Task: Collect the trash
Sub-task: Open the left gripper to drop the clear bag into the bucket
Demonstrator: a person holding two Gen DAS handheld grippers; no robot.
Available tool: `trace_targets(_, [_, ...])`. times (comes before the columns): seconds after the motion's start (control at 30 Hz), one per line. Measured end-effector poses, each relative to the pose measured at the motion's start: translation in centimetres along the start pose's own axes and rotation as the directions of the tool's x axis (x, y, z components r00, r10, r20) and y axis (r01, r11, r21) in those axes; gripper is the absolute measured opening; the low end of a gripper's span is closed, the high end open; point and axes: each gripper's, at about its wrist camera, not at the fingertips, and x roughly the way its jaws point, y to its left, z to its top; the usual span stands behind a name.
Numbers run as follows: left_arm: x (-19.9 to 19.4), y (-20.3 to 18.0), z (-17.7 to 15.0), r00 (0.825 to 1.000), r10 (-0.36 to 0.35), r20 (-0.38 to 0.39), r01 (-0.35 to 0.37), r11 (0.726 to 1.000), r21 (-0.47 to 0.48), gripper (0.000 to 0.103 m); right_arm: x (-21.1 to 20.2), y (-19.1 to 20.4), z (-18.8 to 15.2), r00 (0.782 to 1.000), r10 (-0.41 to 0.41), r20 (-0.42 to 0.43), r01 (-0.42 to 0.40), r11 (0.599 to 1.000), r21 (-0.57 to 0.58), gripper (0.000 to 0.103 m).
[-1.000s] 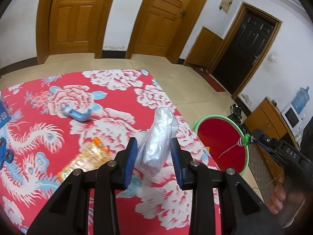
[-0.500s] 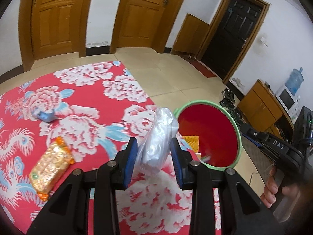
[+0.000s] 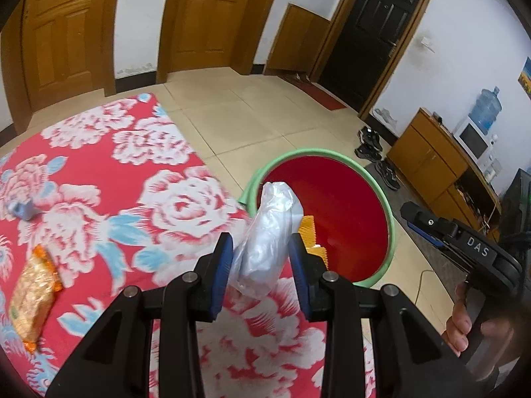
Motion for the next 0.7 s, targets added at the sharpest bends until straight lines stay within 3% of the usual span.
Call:
trace_targets(0.47, [4.9,-4.0,0.3,0.995,-0.057,-0.078,0.061,0.996,0.06,0.035,0.2,-3.9,0.1,1.0,-0.031,-0.003,0.031,0.997,0.066,0.043])
trace_targets(0.6, [5.2,-4.5,0.3,0.996,-0.045,-0.076,0.051,0.996,0.074,0.046,0.3,-4.6,0.1,0.999,-0.035,-0.004,0.035,0.996,0.084,0.047])
trace_targets(0.7, [5.1,-4.6,0.3,0.996,-0.047,-0.073,0.053,0.995,0.082,0.046,0.5,-4.6,0.1,0.999,-0.033,-0.01,0.033,0.996,0.088,0.048])
